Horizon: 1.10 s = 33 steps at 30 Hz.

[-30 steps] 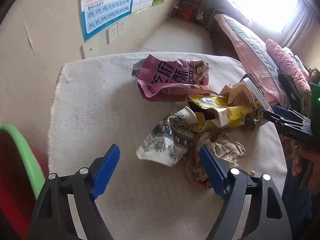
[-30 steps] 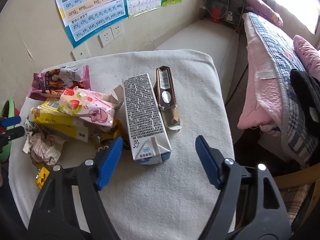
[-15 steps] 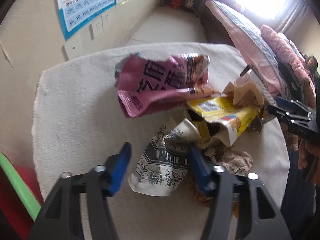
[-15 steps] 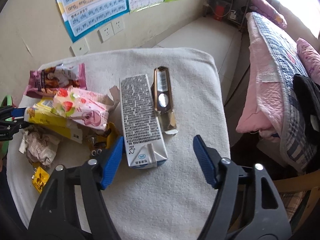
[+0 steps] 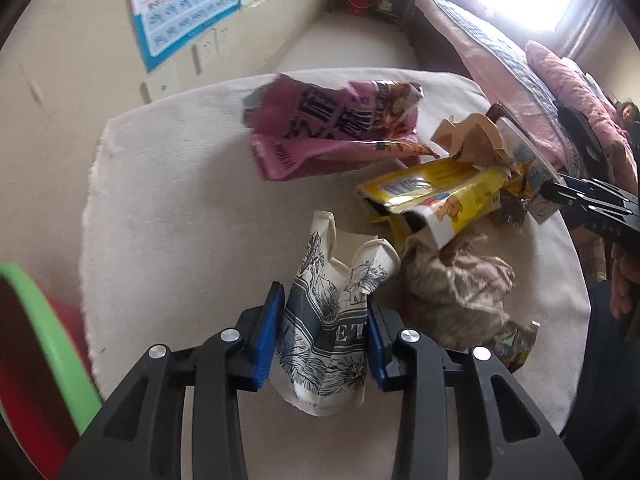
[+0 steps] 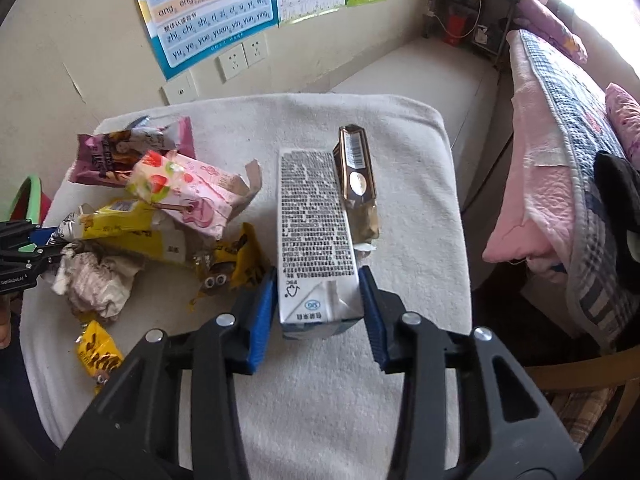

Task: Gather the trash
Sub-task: 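Carry the white printed wrapper and milk carton with both tools over the red bucket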

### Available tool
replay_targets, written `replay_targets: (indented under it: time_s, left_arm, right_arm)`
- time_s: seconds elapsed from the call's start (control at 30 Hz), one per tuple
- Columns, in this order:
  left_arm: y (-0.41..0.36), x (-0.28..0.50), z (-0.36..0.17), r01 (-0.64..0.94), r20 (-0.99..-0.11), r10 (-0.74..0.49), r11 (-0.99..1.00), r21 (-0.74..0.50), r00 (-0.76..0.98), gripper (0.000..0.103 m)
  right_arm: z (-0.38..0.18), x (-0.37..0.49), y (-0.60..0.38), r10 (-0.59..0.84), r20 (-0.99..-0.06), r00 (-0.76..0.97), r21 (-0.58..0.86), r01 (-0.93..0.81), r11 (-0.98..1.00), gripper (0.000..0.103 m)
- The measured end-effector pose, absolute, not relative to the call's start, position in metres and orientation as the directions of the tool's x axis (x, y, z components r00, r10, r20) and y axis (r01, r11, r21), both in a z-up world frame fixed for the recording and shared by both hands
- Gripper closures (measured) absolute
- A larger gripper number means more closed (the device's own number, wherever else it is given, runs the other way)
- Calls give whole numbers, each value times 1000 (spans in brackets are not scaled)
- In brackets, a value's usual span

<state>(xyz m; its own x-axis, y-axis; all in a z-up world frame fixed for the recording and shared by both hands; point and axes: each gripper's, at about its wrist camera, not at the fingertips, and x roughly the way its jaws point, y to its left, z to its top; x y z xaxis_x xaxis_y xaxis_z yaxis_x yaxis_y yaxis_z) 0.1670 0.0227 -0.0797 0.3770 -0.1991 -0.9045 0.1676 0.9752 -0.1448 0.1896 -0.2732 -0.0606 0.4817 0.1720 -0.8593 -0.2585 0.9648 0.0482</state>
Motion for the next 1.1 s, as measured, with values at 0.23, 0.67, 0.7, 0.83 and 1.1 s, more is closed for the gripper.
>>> replay_targets:
  time_s: [0.23,0.67,0.7,0.83,1.1]
  left_arm:
    - [37,137,-64,107,-885,-187,982,-156,427,69]
    - [35,96,-27,88,-840,-202,979,-183,503,68]
    - [34,94,-23,88,-836,-202,979,-183,509,68]
    - [36,86,-15,81,-826,-197,980,-182,528,68]
    - [56,70,-5,22,-808,-184,978,-208,560,68]
  right_arm:
    - [-47,167,-279,192,-839,510,65,-256,965,65]
    - [-17,133,-281,219,-796,564,87,-252,964,65]
    - [-15,130,-280,220,-793,568,85,-254,963,65]
    - [-11,126,-277,225,-788,573,89,-256,963,65]
    - [9,117,-266,254,-762,596,107,-271,957,65]
